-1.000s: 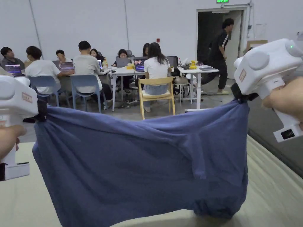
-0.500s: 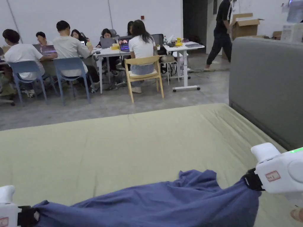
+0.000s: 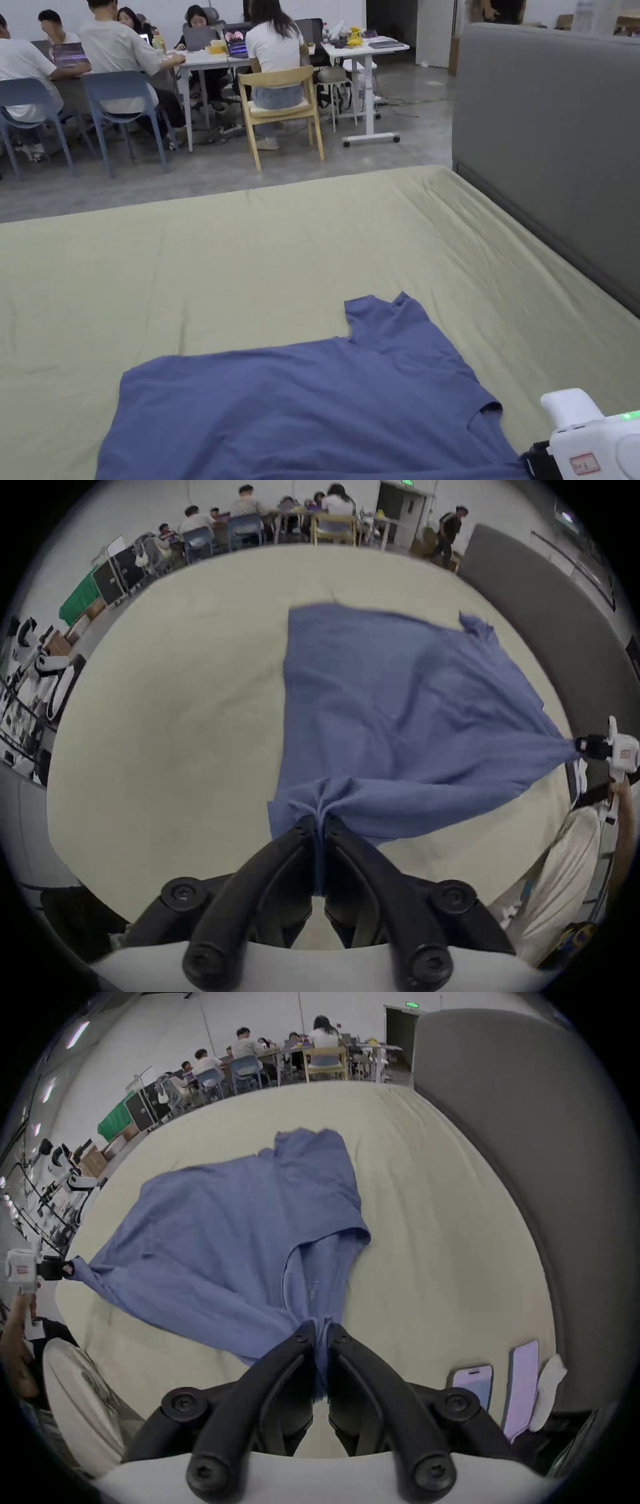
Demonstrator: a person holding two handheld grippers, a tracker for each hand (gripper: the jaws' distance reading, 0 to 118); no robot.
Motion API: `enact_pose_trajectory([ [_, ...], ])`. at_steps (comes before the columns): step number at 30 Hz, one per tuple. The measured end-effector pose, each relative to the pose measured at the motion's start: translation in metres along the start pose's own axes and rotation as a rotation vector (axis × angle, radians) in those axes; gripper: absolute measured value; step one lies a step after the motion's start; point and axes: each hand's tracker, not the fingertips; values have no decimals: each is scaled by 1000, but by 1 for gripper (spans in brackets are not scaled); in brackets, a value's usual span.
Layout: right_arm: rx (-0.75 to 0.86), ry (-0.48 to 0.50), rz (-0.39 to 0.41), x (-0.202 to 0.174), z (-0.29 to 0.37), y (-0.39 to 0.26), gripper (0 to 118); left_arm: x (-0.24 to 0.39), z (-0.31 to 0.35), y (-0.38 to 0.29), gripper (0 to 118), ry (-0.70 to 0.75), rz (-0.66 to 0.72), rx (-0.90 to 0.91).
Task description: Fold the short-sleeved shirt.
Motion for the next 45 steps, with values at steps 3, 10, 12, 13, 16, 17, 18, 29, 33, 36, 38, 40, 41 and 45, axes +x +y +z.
enact_pose_trajectory([
  [3, -58, -31, 21, -2, -17, -8, 6, 5, -32, -8, 2, 10, -54, -124],
  [10, -172, -73, 29, -1, -61, -21, 6, 13, -65, -22, 2, 56, -97, -195],
  [12, -193, -83, 35, -2, -70, -22, 6, 11, -65, -22, 2, 51, -77, -205],
  [13, -197, -88, 38, -3, -75, -22, 6, 10, -65, -21, 2, 48, -69, -208],
  [16, -203, -98, 35, -5, -82, -22, 7, 6, -69, -24, 2, 43, -37, -205],
  [17, -204, -99, 37, -5, -82, -21, 15, 6, -69, -25, 3, 43, -22, -197],
  [18, -205, -98, 45, -7, -78, -21, 25, 5, -67, -25, 18, 42, 20, -177],
  [29, 300, 102, -148, -38, 96, -19, 118, 20, 71, -61, 118, -70, 312, 437],
  [33, 213, 136, -146, -47, 60, -36, 61, 38, 55, -89, 52, -38, 340, 354],
  [36, 196, 90, -128, -59, 35, -48, 2, 41, 20, -104, 0, -10, 367, 264],
  [38, 166, 168, -107, -59, 25, -53, 2, 38, 5, -108, 0, -47, 371, 262],
  [40, 157, 160, -102, -58, 21, -51, 2, 19, -14, -106, 12, 46, 348, 275],
  [41, 162, 134, -76, -60, 23, -49, 2, 14, -23, -104, 61, 96, 316, 282],
  [45, 157, 128, -53, -59, 25, -47, 2, 5, -58, -84, 118, 147, 276, 247],
])
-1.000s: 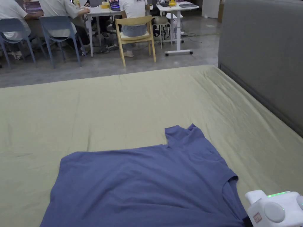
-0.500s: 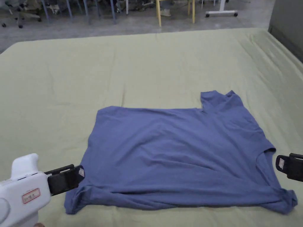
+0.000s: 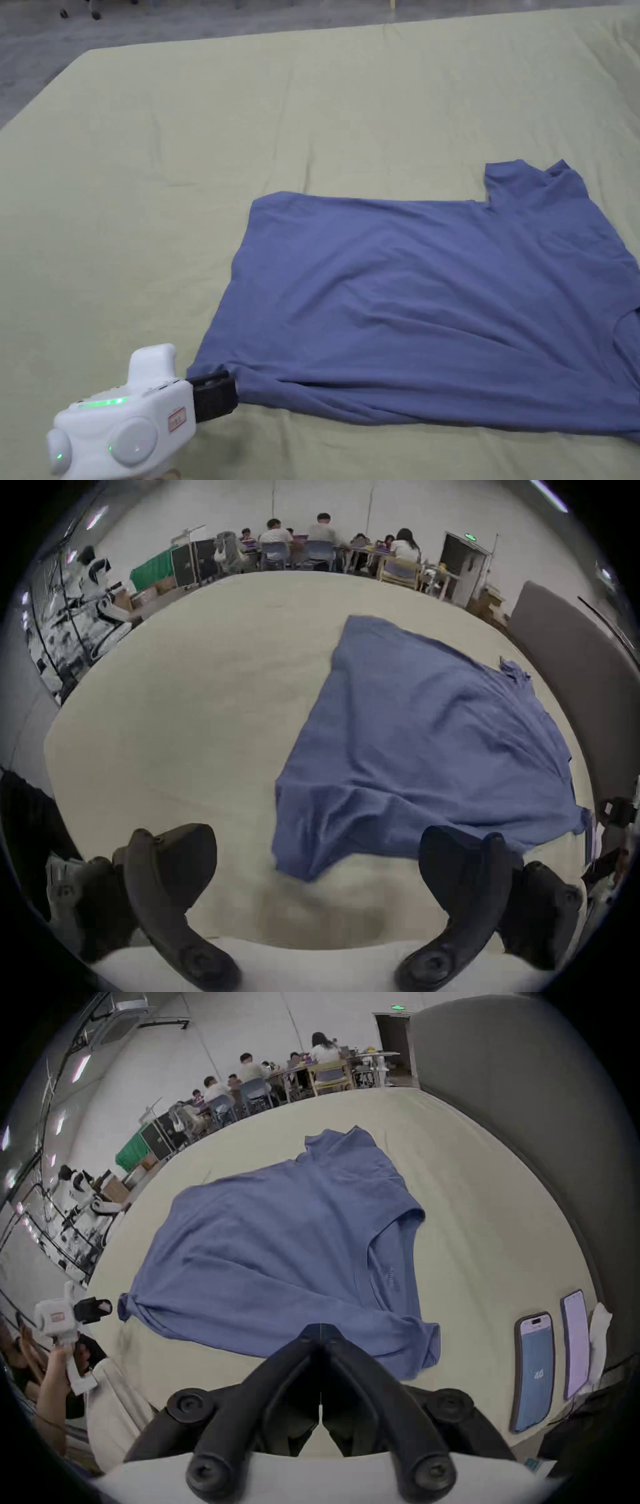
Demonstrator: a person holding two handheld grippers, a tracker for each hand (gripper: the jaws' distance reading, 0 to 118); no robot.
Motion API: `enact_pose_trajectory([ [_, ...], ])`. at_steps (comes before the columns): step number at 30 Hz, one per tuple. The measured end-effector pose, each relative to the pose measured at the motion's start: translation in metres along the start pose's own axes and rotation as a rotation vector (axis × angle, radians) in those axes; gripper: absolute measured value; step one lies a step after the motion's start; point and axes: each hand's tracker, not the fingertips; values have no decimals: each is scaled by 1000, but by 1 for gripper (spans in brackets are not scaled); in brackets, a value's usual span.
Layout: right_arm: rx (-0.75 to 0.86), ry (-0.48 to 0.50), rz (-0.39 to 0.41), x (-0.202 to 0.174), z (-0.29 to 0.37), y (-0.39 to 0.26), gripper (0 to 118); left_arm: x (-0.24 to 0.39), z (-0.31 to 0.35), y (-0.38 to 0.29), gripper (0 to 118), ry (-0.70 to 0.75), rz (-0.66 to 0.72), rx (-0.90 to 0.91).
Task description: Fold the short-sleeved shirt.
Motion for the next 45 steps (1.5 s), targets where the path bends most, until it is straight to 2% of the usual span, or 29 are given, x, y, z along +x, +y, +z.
enact_pose_trajectory([
  [2, -17, 2, -8, 5, -3, 2, 2, 5, -20, 0, 118, -3, -27, -50],
  [4, -28, -13, -12, 6, -4, 1, 2, 24, -10, 8, 118, 55, -100, -84],
  [6, -40, -26, -3, 6, -7, 1, 2, 32, -12, 8, 116, 46, -122, -102],
  [7, -46, -39, 5, 7, -8, 0, 2, 25, -19, 11, 99, 10, -101, -102],
  [8, -49, -53, 15, 7, -9, 0, 2, 26, -15, 12, 53, -50, -42, -91],
  [9, -54, -73, 28, 10, -11, 1, 2, 26, -11, 13, 3, -176, 47, -78],
  [10, -56, -98, 47, 11, -12, 1, 2, 40, 2, 15, 3, -102, 11, -61],
  [12, -54, -129, 65, 16, -14, 3, 2, 63, 26, 18, 3, -77, -57, -46],
  [14, -45, -116, 59, 33, -20, 7, 2, 70, 40, 18, 3, -136, -9, -19],
  [15, -30, -109, 57, 38, -21, 9, 3, 43, 28, 30, 3, -219, 77, -80],
  [16, -29, -110, 57, 43, -24, 13, 28, 37, 29, 34, 3, -211, 73, -82],
  [17, -29, -130, 62, 47, -26, 16, 82, 33, 31, 37, 3, -208, 72, -75],
  [18, -56, -186, 50, 53, -33, 18, 118, 29, 32, 41, 3, -204, 74, -72],
  [19, -96, -165, 16, 59, -34, 14, 111, 31, 28, 37, 3, -191, 66, -60],
  [20, -18, -168, 19, 69, -32, 19, 112, 28, 27, 38, 3, -204, 78, -68],
  [22, -109, -169, -2, 73, -42, 19, 118, 24, 26, 42, 3, -207, 88, -68],
  [26, -214, -166, 9, 70, -60, 0, 117, 30, 22, 41, 3, -188, 74, -61],
  [27, -240, -148, -3, 70, -65, -4, 108, 34, 21, 37, 3, -183, 73, -58],
  [28, -240, -121, -28, 70, -67, -8, 88, 33, 19, 38, 3, -181, 78, -58],
  [30, -185, -59, -100, 72, -67, -13, 19, 30, 18, 41, 3, -176, 81, -61],
  [32, -195, -40, -155, 72, -71, -10, 18, 33, 18, 39, 3, -169, 74, -61],
  [35, -107, -26, -170, 66, -58, 2, 16, 33, 23, 44, 3, -169, 90, -56],
  [38, -28, 20, -221, 65, -40, 27, 15, 31, 30, 63, 3, -173, 105, -39],
  [40, -18, -2, -194, 63, -43, 53, 15, 35, 29, 80, 3, -179, 117, -31],
  [42, -11, -56, -116, 60, -55, 86, 15, 41, 24, 105, 3, -183, 99, -9],
  [45, -10, -121, -39, 47, -79, 124, 15, 52, 10, 140, 3, -190, 64, 9],
])
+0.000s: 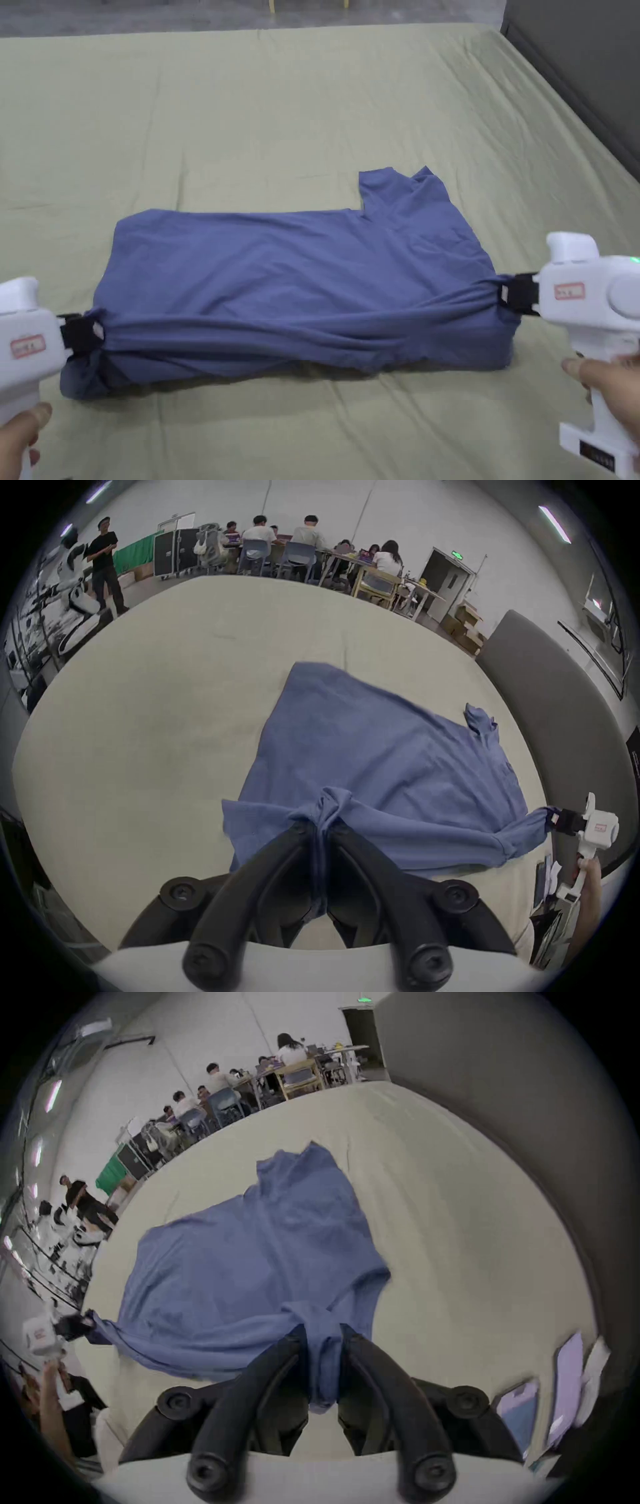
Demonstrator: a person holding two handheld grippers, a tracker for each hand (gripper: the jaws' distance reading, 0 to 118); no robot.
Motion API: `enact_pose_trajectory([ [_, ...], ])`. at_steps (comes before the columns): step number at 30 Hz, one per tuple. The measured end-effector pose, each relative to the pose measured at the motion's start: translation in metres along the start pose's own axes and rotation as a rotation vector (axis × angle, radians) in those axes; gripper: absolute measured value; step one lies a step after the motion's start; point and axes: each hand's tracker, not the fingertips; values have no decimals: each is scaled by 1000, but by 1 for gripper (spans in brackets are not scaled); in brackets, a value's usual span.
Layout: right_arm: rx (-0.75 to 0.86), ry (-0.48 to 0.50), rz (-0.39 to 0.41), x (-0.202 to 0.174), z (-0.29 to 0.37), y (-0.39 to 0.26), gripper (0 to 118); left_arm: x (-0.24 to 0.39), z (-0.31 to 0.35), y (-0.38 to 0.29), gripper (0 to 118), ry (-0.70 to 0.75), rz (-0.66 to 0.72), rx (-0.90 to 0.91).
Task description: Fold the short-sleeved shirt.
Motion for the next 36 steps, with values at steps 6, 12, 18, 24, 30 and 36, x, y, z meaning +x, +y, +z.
enact_pose_trajectory([
  [6, -80, -88, 84, -26, -76, 48, 15, 20, -64, 50, 3, 74, -32, -36],
  [12, -195, -161, 76, -29, -128, 41, 15, 28, -131, 42, 3, 205, -134, -169],
  [18, -151, -184, 151, -27, -145, 32, 23, 35, -140, 19, 9, 238, -190, -149],
  [24, -6, -108, 137, -20, -86, 53, 118, 22, -69, 36, 117, 96, -45, 83],
  [30, 176, 41, 38, -23, 20, 4, 118, 20, 14, -14, 117, 35, -86, 150],
  [36, 68, 55, 107, -55, 41, -105, 2, 16, 19, -102, 0, 86, -34, -35],
])
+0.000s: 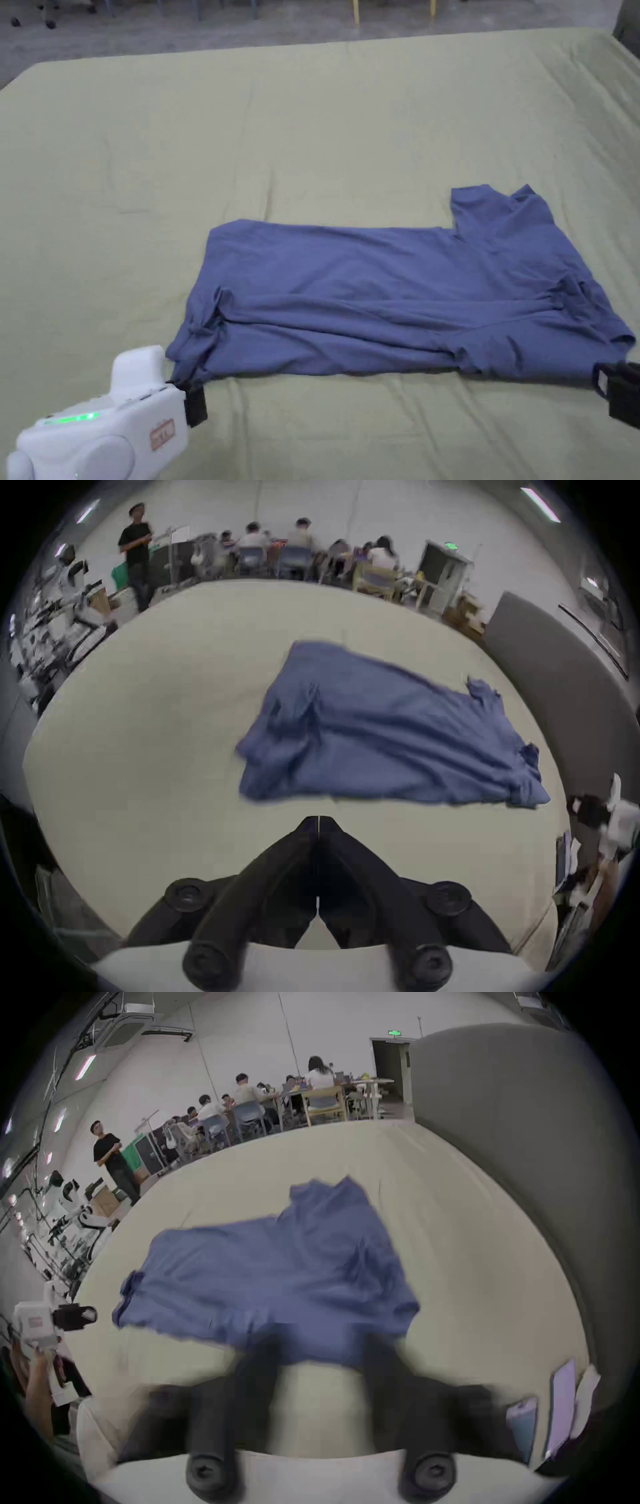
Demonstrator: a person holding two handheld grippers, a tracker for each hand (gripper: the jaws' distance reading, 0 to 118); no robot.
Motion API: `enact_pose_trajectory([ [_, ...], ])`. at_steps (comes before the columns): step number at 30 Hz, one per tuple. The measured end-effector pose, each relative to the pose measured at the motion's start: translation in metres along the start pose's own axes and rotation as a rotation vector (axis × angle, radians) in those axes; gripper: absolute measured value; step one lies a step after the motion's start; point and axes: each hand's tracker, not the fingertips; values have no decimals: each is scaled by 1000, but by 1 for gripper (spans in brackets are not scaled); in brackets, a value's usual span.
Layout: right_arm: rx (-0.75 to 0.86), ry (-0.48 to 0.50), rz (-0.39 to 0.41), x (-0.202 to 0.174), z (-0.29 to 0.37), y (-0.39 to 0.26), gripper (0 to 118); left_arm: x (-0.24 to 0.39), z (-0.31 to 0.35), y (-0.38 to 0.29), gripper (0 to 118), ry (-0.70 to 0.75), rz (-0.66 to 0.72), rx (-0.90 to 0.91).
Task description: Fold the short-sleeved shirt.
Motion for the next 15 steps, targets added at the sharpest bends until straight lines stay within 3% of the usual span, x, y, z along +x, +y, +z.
enact_pose_trajectory([
  [3, -70, 71, 29, -14, 0, -27, 2, -14, -7, -7, 0, -68, 49, -20],
  [5, -61, 49, 43, -15, 4, -31, 2, -18, -9, 1, 0, 0, 9, 49],
  [6, -61, 48, 46, -16, 4, -32, 2, -20, -12, 7, 36, 23, -20, 73],
  [7, -61, 61, 47, -15, 4, -32, 2, -25, -14, 16, 94, 65, -29, 104],
  [8, -60, 72, 41, -15, 9, -26, 2, -30, -21, 28, 118, 95, -15, 121],
  [10, -57, 82, 19, -13, 10, -25, 2, -35, -37, 44, 118, 29, -1, 178],
  [13, -52, 88, -10, -11, 17, -21, 2, -39, -84, 80, 118, 106, -82, -17],
  [15, -57, 80, -11, -8, 16, -23, 2, -31, -112, 86, 118, 178, -147, -29],
])
